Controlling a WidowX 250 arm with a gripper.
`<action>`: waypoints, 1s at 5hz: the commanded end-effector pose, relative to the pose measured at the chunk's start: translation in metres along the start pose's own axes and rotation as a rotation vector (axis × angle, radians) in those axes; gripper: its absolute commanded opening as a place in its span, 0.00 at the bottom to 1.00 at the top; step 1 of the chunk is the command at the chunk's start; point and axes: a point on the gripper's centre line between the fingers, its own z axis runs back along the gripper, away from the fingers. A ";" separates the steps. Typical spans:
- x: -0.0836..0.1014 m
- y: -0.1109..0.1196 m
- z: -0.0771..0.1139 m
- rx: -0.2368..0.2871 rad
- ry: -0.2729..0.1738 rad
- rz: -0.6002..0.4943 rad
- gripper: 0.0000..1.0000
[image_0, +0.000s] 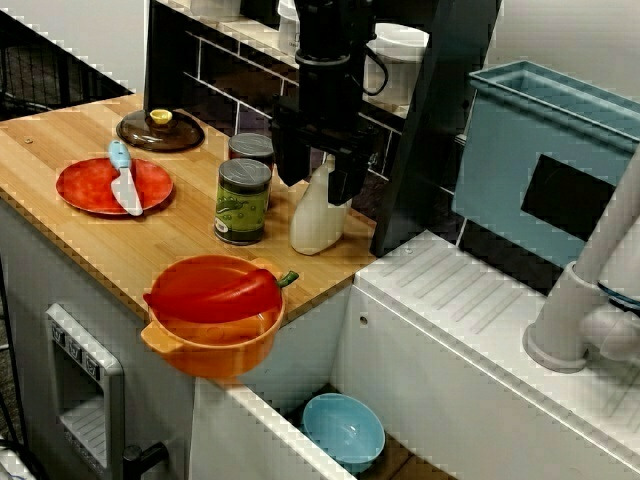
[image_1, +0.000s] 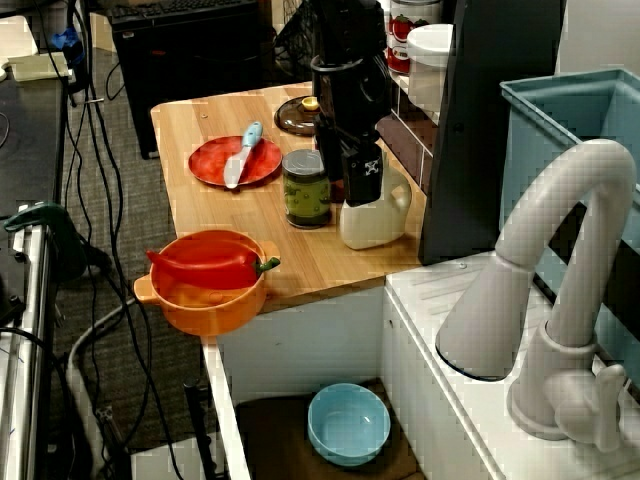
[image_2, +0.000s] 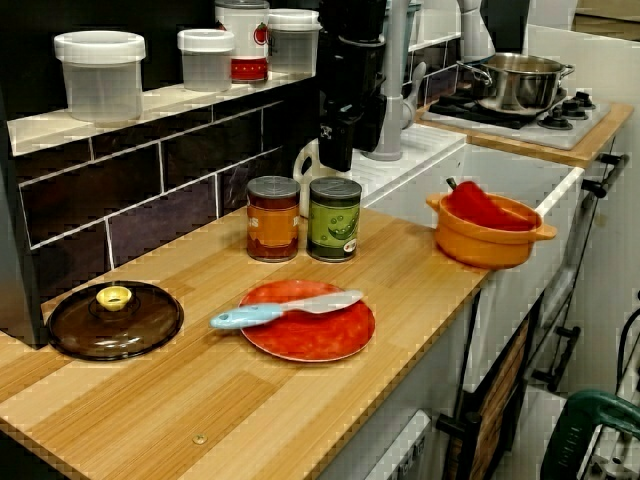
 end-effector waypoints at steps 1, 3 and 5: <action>-0.020 0.007 0.016 0.004 -0.117 0.035 1.00; -0.031 0.008 0.018 -0.046 -0.183 0.068 1.00; -0.034 0.005 0.012 -0.074 -0.260 0.098 1.00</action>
